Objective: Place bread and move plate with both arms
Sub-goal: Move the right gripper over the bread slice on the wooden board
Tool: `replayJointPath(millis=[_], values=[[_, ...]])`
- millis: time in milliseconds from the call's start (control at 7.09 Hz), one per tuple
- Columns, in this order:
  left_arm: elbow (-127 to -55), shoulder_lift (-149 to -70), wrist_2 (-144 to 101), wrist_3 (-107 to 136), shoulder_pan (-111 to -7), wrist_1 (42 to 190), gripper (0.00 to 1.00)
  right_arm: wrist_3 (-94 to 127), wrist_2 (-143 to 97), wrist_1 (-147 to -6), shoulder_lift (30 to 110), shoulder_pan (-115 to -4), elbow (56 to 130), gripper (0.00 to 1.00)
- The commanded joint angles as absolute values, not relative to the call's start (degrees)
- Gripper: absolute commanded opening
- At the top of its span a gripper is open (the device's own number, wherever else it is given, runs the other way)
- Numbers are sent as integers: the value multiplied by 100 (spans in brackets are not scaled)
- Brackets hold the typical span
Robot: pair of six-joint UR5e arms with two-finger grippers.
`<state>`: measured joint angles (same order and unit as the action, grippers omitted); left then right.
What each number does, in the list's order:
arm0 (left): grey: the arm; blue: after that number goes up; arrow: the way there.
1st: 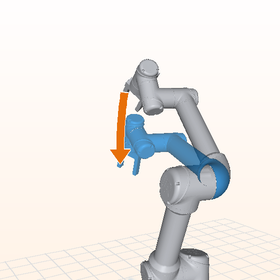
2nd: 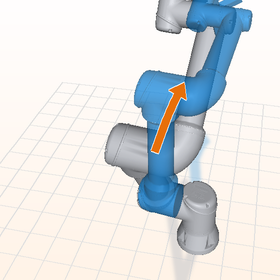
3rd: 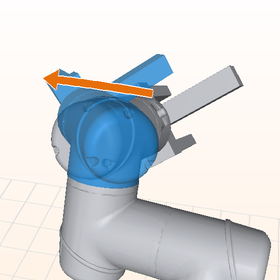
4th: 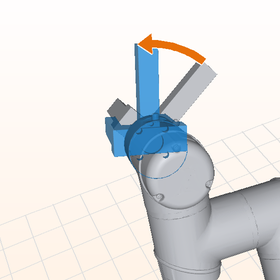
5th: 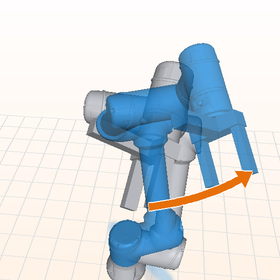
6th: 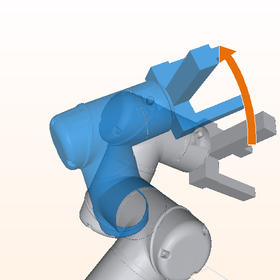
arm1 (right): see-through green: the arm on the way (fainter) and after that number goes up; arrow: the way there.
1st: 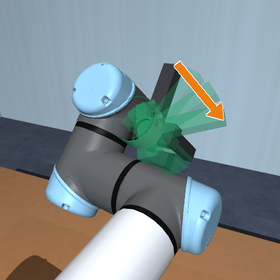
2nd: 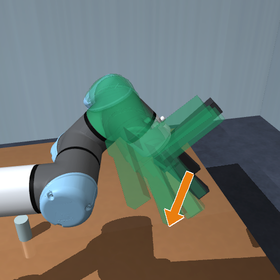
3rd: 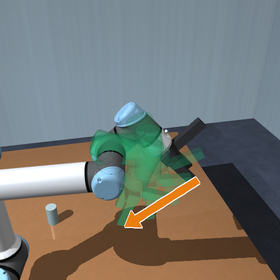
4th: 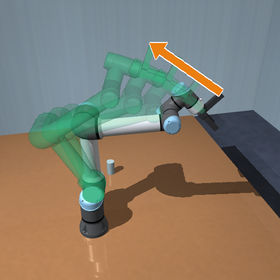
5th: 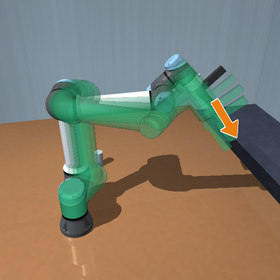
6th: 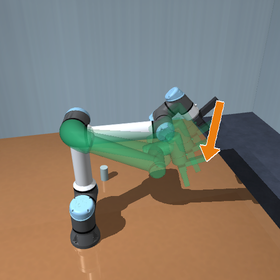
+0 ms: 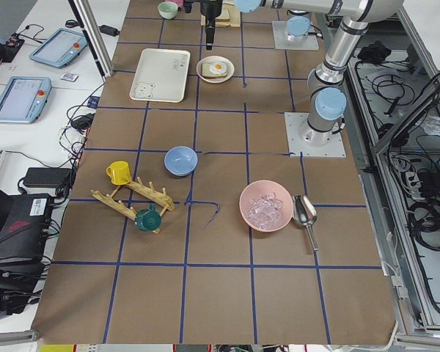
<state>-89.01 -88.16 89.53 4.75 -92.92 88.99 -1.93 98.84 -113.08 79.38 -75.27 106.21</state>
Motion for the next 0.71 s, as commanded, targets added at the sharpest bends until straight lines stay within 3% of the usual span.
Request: replayJointPath(millis=[0,564], values=[[-8903,-8780,8947,457,-9290,8886,100,-202,9914,-11758,7657,-7392,10889,68],[-8903,-8780,8956,457,-9290,8886,100,-194,9923,-11961,7155,-7040,10881,67]])
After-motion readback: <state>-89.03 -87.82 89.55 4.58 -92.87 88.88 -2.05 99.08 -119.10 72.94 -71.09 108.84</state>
